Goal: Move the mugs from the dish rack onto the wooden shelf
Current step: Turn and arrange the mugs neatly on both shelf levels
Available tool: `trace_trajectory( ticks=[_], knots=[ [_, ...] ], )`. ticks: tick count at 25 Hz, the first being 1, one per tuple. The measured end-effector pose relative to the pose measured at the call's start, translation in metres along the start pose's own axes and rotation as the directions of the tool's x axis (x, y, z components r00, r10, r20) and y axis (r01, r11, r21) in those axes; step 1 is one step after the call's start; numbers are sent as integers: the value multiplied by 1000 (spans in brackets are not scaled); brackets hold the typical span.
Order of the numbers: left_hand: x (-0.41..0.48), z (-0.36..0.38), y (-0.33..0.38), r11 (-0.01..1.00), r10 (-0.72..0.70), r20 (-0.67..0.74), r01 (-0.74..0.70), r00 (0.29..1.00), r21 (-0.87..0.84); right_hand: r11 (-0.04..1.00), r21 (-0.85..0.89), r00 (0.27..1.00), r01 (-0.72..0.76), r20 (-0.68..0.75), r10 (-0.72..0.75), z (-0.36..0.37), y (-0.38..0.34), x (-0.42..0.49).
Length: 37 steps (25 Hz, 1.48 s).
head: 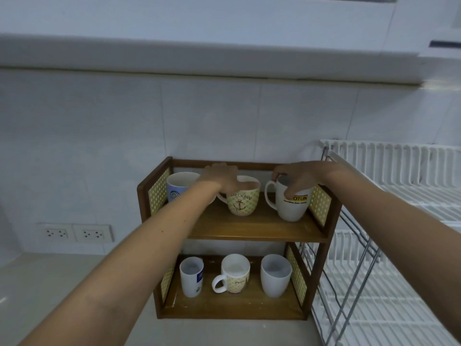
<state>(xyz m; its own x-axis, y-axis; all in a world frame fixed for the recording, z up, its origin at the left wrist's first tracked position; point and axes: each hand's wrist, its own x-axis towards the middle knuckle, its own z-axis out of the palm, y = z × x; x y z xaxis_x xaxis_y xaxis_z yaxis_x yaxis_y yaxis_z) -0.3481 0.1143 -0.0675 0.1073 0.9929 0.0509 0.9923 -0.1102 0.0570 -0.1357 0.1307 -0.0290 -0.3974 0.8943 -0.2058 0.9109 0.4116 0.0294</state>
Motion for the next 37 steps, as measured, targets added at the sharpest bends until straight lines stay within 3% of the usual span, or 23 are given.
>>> trace_trajectory(
  ticks=[3,6,9,11,13,15,17,19,20,23,28,30,33,37],
  knots=[
    [-2,-19,-51,997,33,198,-18,980,-75,1000,11,1000,0,-3,0,0,1,0],
    [-10,-33,-83,997,5,350,-30,937,68,1000,-9,1000,-14,12,14,0,-1,1],
    [-14,-34,-89,999,32,259,-42,965,34,997,-59,996,-48,73,52,-1,-9,4],
    [-15,-25,-82,987,-44,174,15,984,162,998,-1,995,-70,77,70,-3,-18,6],
    [-13,-15,-74,957,-156,51,138,986,256,995,103,999,-19,-29,22,-4,-34,8],
    [-16,-19,-72,950,-249,27,239,968,199,992,95,989,77,-130,-65,-3,-50,15],
    [-17,-34,-79,985,-144,206,120,968,125,992,52,988,112,-110,-106,0,-64,21],
    [-22,-50,-85,999,1,443,-16,897,29,993,36,992,110,-65,-108,6,-72,26],
    [-24,-54,-87,998,38,491,-55,870,20,993,33,992,109,-62,-107,10,-74,28],
    [-25,-55,-93,996,17,437,-53,899,71,994,26,991,105,-87,-103,16,-76,32],
    [-21,-28,-84,941,-209,121,166,970,295,995,32,991,97,-99,-94,12,-78,35],
    [-16,-29,-86,960,-174,146,135,974,245,995,9,990,100,-98,-98,11,-79,37],
    [-18,-45,-96,994,-17,370,-26,929,110,994,7,989,105,-101,-104,10,-79,39],
    [-24,-32,-96,987,-15,197,-16,980,157,992,18,986,126,-116,-123,8,-77,40]
  ],
)
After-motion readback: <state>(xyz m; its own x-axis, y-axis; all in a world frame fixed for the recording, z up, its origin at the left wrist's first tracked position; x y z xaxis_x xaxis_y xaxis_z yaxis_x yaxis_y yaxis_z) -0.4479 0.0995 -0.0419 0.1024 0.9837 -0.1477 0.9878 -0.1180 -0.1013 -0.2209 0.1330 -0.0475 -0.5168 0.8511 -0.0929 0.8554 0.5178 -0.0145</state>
